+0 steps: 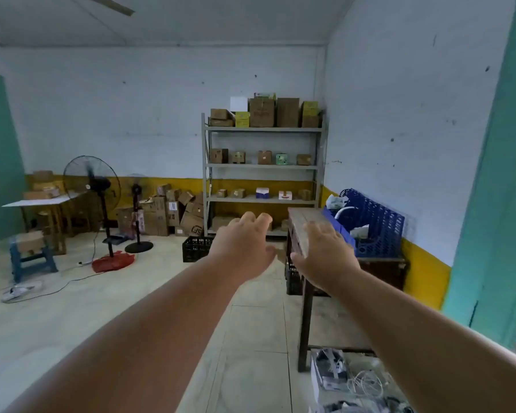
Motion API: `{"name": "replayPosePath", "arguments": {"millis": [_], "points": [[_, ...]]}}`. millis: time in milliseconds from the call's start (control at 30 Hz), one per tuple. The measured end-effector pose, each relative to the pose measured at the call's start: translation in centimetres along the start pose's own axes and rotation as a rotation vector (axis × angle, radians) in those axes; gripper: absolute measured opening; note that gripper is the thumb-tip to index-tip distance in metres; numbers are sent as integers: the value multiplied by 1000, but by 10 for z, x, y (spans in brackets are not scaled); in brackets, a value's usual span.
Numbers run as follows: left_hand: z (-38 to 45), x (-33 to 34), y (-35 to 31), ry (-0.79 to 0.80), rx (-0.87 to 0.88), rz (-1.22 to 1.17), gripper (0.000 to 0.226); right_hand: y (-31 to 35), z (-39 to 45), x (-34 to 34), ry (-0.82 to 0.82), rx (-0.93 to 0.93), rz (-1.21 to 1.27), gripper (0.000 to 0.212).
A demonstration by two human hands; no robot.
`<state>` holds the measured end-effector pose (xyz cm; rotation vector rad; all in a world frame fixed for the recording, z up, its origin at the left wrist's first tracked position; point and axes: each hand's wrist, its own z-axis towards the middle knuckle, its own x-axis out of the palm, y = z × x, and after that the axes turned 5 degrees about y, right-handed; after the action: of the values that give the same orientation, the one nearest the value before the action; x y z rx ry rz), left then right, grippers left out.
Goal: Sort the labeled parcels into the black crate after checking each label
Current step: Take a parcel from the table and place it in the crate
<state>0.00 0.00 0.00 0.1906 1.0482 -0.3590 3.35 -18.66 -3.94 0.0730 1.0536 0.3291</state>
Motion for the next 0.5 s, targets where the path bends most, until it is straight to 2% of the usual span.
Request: {"name": "replayPosePath", "arguments": {"millis": [67, 133, 267, 367, 500], "points": [[28, 16, 18, 26, -9, -34, 64, -2, 29, 16, -24, 18, 27, 59], [54, 35, 35, 107, -8, -18, 72, -7, 53, 33, -9, 47, 54, 62], [110, 85, 52, 171, 2, -59, 76, -28, 96, 72, 8, 67, 70, 69], [157, 133, 51, 195, 11, -139, 73, -63, 132, 97, 11, 144, 4, 71], [230, 201, 45, 218, 2, -196, 71, -118, 191, 132, 11, 180, 34, 69]]}}
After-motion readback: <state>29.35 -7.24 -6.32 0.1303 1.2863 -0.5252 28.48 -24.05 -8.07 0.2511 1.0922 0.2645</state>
